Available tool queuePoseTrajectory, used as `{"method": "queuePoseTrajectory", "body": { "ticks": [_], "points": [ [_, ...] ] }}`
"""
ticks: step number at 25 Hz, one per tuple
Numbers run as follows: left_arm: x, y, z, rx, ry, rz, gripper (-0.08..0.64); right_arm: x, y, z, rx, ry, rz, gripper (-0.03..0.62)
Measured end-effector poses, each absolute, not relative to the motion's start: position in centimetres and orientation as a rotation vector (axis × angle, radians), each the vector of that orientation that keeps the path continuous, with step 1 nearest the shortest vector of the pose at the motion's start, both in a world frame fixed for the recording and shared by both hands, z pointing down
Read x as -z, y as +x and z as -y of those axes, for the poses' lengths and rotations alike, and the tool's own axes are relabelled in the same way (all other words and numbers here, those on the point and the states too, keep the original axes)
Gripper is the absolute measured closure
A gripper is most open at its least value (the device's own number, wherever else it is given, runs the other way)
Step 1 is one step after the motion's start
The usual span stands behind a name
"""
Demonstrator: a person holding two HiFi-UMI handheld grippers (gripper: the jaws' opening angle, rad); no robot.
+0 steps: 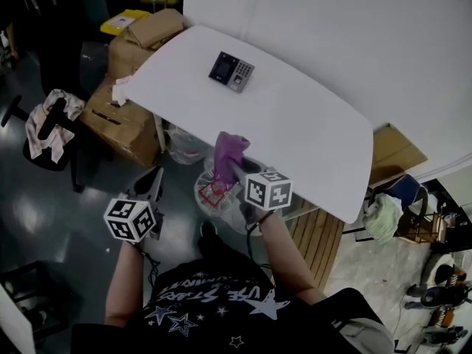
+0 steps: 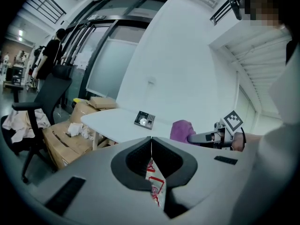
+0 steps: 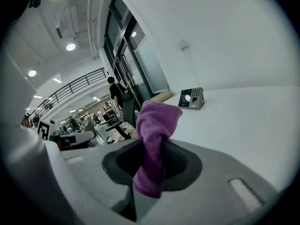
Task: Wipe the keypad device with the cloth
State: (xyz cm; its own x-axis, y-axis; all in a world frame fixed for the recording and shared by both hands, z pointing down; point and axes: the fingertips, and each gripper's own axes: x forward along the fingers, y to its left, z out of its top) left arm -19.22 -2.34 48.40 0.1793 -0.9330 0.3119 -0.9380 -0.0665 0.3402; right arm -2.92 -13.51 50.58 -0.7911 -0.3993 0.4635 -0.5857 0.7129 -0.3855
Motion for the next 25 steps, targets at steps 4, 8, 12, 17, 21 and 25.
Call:
{"method": "queuePoseTrajectory", "body": {
  "ticks": [4,8,12,17,21,25],
  "points": [
    [-48.8,-19.6,5.4,-0.028,2.000,1.741,0.551,-50.8,-3.5,16.5,-0.761,0.768,2.574,0.494],
    [-48.7,-20.1,8.6,-0.030,2.005,1.746,0.551,-50.9,-4.0,19.7,-0.763,0.767,2.579,0.494],
    [-48.5,-20.3,11.3,-0.027,2.019,1.752,0.551,-50.8,-4.5,22.1,-0.751,0.760,2.595,0.494],
    [-48.1,-20.2,13.9,-0.036,2.056,1.732,0.551,-50.6,-5.0,23.8,-0.735,0.753,2.606,0.494],
    [-47.9,-20.3,15.0,-0.032,2.063,1.721,0.551,-50.5,-4.9,24.5,-0.727,0.757,2.598,0.494],
    [-48.4,-20.6,16.2,-0.032,2.070,1.689,0.551,-50.6,-4.8,25.5,-0.725,0.788,2.582,0.494]
  ]
}}
